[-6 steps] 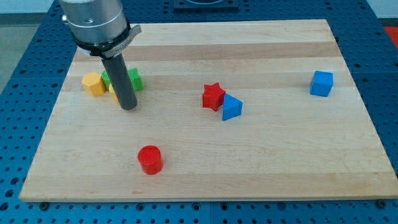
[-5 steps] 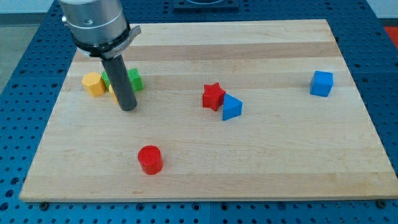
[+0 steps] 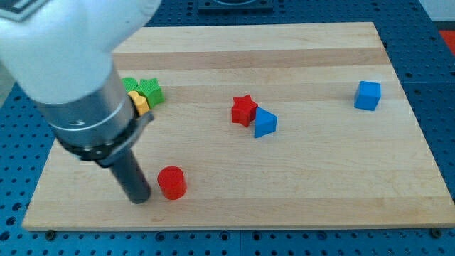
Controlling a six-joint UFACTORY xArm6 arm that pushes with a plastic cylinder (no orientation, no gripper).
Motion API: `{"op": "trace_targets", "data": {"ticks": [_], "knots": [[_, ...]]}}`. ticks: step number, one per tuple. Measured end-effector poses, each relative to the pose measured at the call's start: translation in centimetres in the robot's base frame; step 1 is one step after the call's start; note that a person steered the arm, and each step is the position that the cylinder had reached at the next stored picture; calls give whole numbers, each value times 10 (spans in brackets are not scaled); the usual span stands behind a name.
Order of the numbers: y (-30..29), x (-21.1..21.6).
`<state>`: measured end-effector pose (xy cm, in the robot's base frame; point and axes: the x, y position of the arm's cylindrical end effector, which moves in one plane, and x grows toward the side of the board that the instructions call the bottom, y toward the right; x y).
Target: Push the red circle to the bottom right corner of the board
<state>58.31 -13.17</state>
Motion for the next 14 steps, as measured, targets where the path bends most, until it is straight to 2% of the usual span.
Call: {"op": "trace_targets", "data": {"ticks": [3,6,7,8,10,11,12,14], "knots": [[78,0],[210,-1],[218,25],[192,35],[67,33],[32,7],[30,-23],[73,-37]]}}
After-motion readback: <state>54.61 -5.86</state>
